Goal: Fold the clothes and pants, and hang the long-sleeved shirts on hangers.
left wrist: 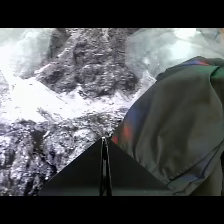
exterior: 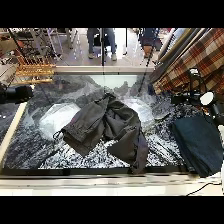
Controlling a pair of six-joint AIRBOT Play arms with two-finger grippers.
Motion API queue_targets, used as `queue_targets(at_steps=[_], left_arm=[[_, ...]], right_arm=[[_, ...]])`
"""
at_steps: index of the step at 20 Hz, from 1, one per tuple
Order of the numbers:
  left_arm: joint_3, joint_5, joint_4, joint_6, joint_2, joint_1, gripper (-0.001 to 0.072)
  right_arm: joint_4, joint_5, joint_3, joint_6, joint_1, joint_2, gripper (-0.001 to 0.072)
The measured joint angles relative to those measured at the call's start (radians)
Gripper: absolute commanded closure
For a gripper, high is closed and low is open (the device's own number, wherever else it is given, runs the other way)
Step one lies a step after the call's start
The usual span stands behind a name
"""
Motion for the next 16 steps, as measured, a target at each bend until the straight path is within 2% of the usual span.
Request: queue_targets(at_steps=[8,12,13,14,15,16], left_arm=[[0.000,0.031,0.000,0.000,0.000,0.000,0.0691],[0.000,0.056,0.000,0.000,0.000,0.000,0.0680],[0.000,0.060,0.000,0.000,0.000,0.000,0.0523],[0.000,0.061,0.000,0.000,0.000,0.000,0.0078],[0.000,0.064,0.000,0.000,0.000,0.000,-0.0013],[0.000,0.063,0.000,0.000,0.000,0.000,-0.0013]], right_arm=[[0.003,0.000,0.000,0.000,0.000,0.000,0.0691],[0.084,0.000,0.000,0.002,0.000,0.000,0.0691],[0.120,0.010,0.000,0.010,0.000,0.000,0.0691],[0.154,0.023,0.000,0.015,0.000,0.001,0.0690],[0.191,0.040,0.000,0.019,0.000,0.001,0.0689],[0.218,0.062,0.000,0.022,0.000,0.002,0.0647]])
